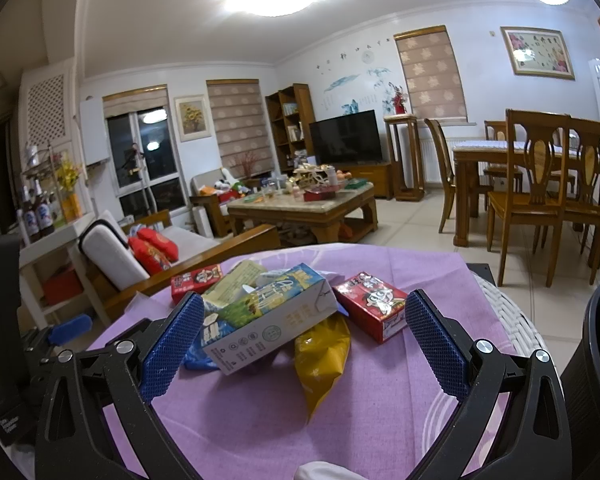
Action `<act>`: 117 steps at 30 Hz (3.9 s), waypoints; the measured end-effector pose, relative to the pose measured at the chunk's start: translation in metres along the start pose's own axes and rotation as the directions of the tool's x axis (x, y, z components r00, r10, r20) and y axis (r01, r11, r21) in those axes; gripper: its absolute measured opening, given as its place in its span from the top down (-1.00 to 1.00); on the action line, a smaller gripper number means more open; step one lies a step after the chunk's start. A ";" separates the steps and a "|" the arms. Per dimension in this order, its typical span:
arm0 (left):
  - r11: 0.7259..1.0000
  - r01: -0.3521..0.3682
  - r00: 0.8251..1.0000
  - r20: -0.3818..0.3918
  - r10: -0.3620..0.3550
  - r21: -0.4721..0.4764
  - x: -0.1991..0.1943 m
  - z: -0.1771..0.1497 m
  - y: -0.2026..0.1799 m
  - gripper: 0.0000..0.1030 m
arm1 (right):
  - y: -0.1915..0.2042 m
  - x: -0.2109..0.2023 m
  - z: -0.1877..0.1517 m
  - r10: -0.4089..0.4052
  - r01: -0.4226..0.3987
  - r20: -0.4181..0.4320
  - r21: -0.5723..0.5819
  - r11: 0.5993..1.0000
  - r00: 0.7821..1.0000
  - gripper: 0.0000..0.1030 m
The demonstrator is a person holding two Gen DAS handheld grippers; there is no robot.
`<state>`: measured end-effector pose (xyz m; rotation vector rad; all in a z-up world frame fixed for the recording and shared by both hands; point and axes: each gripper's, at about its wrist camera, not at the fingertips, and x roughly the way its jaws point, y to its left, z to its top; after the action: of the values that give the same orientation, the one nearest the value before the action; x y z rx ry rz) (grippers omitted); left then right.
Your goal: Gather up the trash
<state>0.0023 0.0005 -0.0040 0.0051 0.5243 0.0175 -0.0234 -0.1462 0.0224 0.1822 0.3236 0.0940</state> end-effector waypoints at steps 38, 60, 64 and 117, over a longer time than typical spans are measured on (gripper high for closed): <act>0.852 0.395 0.815 -0.297 -0.498 -0.344 0.125 0.040 0.120 -0.90 | -0.017 0.109 0.012 0.265 -0.069 -0.480 0.387 0.920 0.836 -0.92; 0.919 0.301 0.831 -0.404 -0.383 -0.253 0.137 0.042 0.104 0.01 | 0.039 0.157 0.001 0.200 -0.100 -0.491 0.223 0.970 0.848 0.20; 0.916 0.335 0.847 -0.356 -0.395 -0.220 0.115 0.041 0.107 0.47 | 0.043 0.132 0.006 0.226 -0.141 -0.426 0.222 0.965 0.876 0.21; 0.896 0.429 0.850 -0.286 -0.443 -0.112 -0.026 -0.023 0.014 0.26 | -0.048 -0.056 -0.031 0.294 -0.207 -0.241 0.330 0.921 0.925 0.19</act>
<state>-0.0316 0.0143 -0.0109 -0.1637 0.8264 -0.4248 -0.0837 -0.1946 0.0020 0.5157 0.6043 0.3324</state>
